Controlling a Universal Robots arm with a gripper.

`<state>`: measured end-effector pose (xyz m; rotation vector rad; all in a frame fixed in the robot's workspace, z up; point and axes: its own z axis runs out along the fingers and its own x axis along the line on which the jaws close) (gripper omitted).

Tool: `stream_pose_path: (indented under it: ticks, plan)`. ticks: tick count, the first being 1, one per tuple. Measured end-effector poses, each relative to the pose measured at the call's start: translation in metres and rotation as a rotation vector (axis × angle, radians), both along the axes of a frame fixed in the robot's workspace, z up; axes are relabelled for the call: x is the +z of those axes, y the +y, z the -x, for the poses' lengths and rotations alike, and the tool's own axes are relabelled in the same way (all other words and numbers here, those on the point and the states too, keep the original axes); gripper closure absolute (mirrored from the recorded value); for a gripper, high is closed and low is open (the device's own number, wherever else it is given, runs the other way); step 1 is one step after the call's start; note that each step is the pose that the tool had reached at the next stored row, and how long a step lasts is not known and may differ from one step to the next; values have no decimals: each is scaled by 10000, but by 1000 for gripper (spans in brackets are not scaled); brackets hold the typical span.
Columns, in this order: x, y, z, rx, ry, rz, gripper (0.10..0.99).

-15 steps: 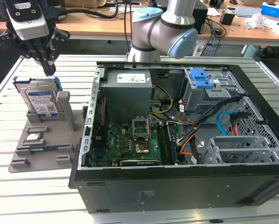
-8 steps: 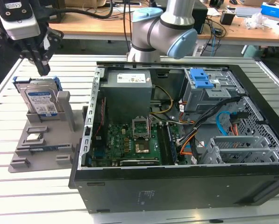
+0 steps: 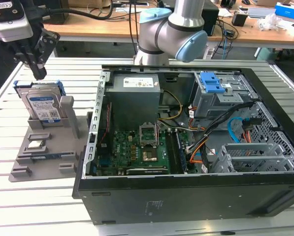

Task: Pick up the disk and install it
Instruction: 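Reach for the disk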

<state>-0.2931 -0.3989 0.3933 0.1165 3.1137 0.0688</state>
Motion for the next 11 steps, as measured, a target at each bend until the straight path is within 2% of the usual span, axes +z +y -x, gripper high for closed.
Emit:
stream_pose_path:
  ticks: [11]
  plan:
    - [0, 0, 194, 0, 0, 0, 980]
